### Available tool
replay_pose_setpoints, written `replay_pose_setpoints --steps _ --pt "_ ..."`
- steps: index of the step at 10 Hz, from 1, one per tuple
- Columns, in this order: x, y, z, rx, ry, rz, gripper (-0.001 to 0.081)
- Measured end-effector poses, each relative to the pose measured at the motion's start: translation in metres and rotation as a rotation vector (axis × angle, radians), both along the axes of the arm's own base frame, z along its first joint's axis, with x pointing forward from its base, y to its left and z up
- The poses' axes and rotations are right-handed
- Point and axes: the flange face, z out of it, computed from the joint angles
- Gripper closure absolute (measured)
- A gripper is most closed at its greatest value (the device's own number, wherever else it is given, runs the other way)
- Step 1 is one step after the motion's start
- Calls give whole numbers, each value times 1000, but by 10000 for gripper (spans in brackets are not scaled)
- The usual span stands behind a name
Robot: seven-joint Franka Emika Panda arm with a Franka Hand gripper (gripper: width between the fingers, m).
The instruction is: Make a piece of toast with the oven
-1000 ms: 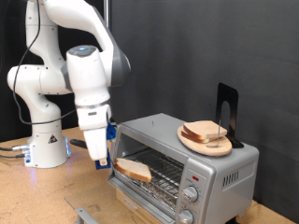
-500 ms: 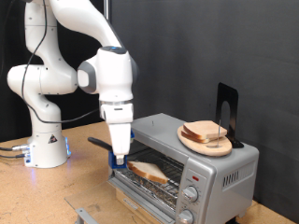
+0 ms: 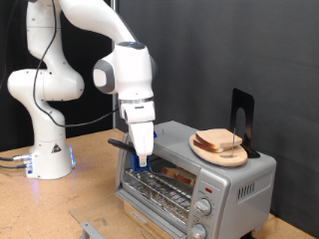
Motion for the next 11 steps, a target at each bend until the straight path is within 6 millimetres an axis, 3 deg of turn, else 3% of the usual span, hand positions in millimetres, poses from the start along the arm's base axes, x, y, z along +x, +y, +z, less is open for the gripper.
replay_pose_setpoints --steps 2,6,11 --pt "-8 -10 -6 25 49 6 327" --pt "-42 -50 -21 68 108 -48 327" --pt "-65 -84 -20 159 93 -156 327"
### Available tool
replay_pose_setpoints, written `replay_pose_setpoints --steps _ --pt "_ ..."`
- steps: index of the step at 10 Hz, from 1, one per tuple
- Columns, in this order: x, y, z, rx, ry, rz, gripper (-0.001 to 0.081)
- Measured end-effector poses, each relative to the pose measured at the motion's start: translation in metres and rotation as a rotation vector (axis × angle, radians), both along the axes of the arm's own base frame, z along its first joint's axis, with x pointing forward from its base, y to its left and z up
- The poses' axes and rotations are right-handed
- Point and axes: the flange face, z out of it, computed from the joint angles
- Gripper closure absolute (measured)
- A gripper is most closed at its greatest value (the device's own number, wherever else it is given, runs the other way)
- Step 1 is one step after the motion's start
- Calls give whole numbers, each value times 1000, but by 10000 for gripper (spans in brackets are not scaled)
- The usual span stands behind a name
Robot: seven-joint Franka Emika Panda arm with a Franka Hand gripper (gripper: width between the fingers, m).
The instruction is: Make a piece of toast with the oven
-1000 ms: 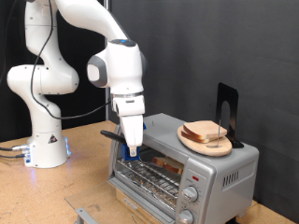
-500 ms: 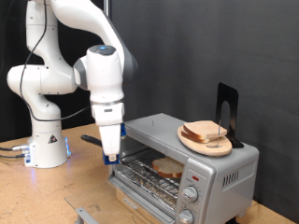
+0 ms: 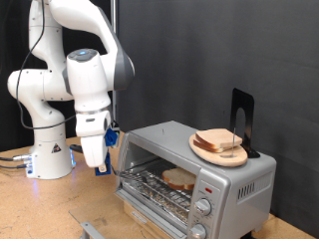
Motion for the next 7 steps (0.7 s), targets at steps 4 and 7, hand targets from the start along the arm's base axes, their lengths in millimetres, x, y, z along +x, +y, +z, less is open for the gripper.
replay_pose_setpoints --steps 4,7 --pt "-9 -12 14 38 -26 4 327" --pt "-18 -24 31 62 -38 -10 327"
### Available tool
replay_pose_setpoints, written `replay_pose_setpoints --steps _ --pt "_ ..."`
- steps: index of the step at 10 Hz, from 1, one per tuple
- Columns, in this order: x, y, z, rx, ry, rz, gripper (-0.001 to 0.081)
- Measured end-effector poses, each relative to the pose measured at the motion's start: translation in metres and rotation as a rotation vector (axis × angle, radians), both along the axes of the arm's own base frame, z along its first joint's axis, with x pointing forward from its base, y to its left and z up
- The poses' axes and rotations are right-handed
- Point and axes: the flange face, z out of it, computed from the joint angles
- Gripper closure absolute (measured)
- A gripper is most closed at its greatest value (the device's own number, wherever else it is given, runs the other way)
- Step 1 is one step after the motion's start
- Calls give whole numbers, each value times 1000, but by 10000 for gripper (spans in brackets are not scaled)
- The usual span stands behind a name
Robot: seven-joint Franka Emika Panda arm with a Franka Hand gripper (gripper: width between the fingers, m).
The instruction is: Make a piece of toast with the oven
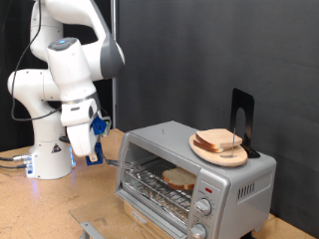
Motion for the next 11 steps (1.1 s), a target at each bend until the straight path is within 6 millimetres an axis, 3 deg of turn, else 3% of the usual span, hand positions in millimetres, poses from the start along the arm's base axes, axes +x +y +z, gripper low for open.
replay_pose_setpoints --steps 5,8,11 --pt "-12 -16 25 37 -33 -31 327" --pt "-11 -13 27 69 -46 -29 327" --pt "-19 -14 54 133 -78 6 327"
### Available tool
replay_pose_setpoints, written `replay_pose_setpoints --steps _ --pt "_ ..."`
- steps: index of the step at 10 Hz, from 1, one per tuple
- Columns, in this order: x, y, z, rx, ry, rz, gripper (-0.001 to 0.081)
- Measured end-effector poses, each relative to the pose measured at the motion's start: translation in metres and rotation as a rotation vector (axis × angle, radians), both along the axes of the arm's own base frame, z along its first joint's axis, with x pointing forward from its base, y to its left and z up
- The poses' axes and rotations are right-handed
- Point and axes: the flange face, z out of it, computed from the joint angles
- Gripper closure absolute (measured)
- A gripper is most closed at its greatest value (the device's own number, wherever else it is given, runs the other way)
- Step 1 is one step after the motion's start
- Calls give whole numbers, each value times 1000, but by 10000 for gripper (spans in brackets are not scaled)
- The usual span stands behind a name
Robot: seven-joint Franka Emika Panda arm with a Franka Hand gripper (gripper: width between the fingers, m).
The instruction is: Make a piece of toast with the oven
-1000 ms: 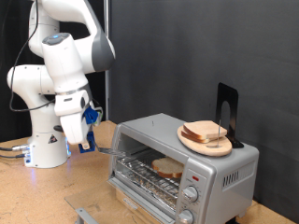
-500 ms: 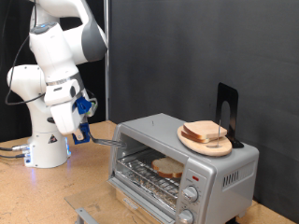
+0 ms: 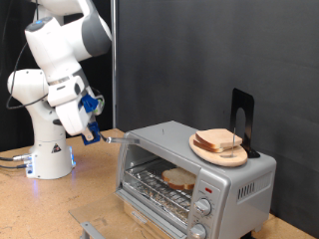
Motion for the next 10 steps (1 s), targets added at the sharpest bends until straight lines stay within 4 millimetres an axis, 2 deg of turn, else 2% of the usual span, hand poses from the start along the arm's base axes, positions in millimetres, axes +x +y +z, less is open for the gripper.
replay_pose_setpoints --steps 4,7,8,10 --pt "-9 7 25 5 -24 13 327" --pt "-11 12 24 13 -16 36 327" --pt "-12 21 22 25 2 77 327" --pt "-8 54 25 63 -12 140 327"
